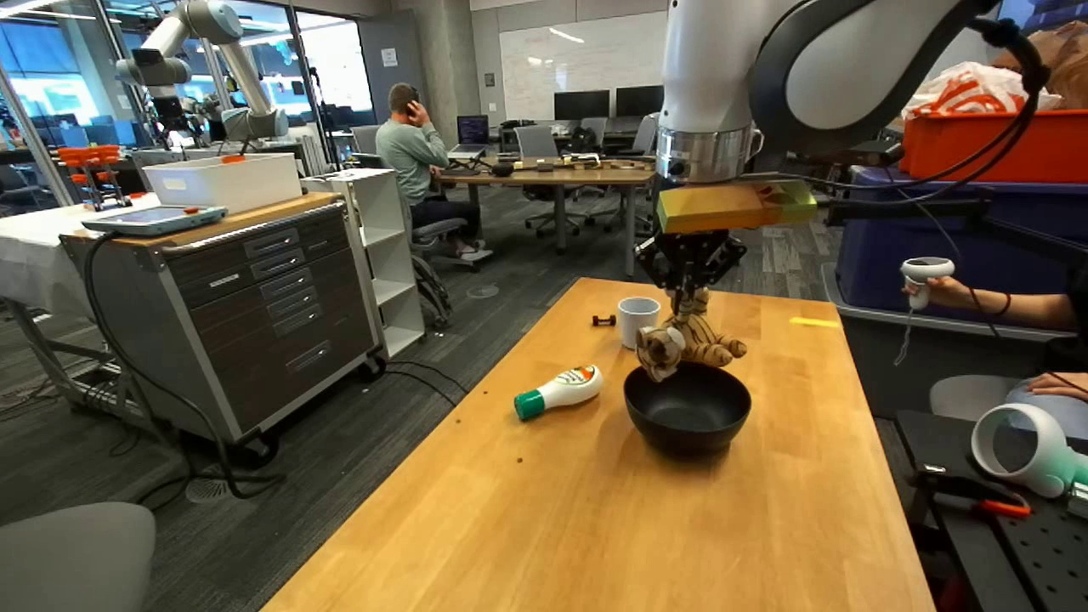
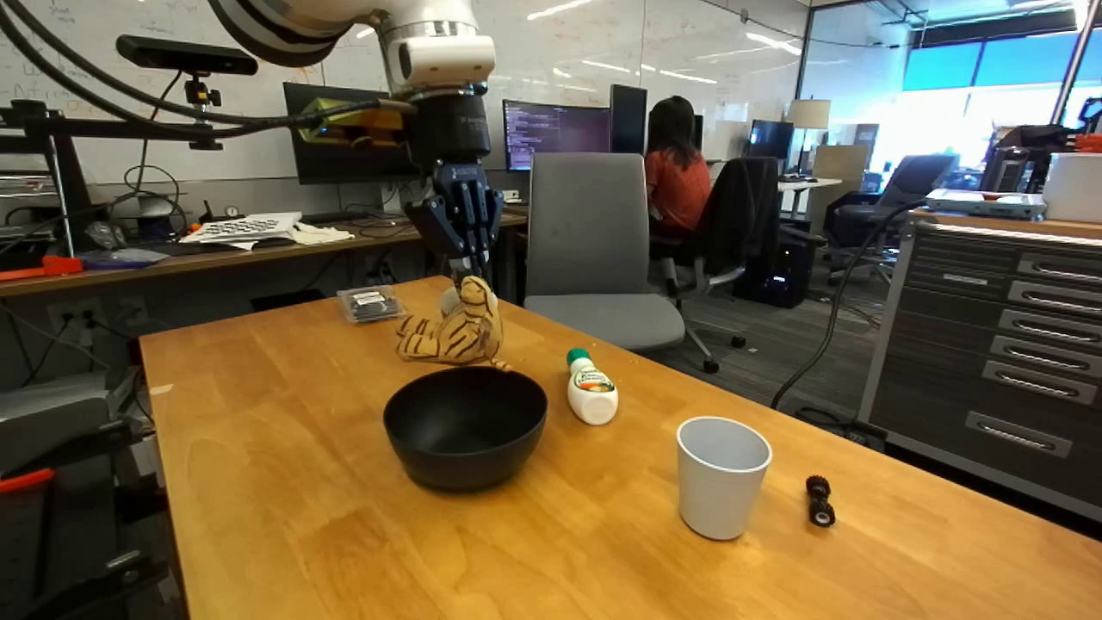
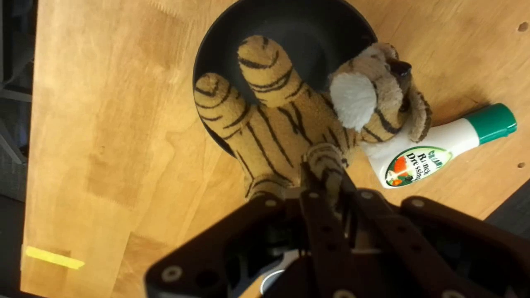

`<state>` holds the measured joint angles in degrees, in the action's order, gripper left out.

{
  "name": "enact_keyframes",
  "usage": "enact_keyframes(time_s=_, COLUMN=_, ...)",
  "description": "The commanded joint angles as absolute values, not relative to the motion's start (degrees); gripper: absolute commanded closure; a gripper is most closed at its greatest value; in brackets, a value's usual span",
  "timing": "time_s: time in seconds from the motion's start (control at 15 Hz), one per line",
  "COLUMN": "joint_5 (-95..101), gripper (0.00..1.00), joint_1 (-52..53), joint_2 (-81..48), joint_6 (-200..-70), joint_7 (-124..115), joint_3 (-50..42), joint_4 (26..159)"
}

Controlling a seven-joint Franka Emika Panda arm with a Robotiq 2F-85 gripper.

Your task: Pick up the tiger plush toy and place it in the black bowl

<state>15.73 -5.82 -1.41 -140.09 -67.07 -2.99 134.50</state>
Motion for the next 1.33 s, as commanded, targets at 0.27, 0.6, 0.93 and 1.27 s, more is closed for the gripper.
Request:
enact_keyframes(time_s=0.27, joint_5=19.6, gripper=0.9, joint_1=-3.8, joint_2=-7.1, joint_6=-139.2, joint_7=-74.0, joint_3=-4.6, joint_4=131.3)
enact_keyframes(time_s=0.6, joint_5=20.5, gripper=0.9, joint_1=-2.4, joint_2=-10.0, joint_6=-138.9, joint_7=-75.8, joint_3=-5.3, joint_4=131.1)
enact_keyframes(time_s=0.93, joint_5=20.0, gripper=0.6, joint_1=-1.2, joint_2=-10.7, joint_6=-138.9, joint_7=-76.2, joint_3=-6.0, joint_4=131.0)
enact_keyframes(time_s=1.27, joint_5=19.8, gripper=0.3, joint_1=-0.8, joint_2=-10.4, joint_6=-139.0, joint_7=-76.1, joint_3=-6.4, joint_4=130.8)
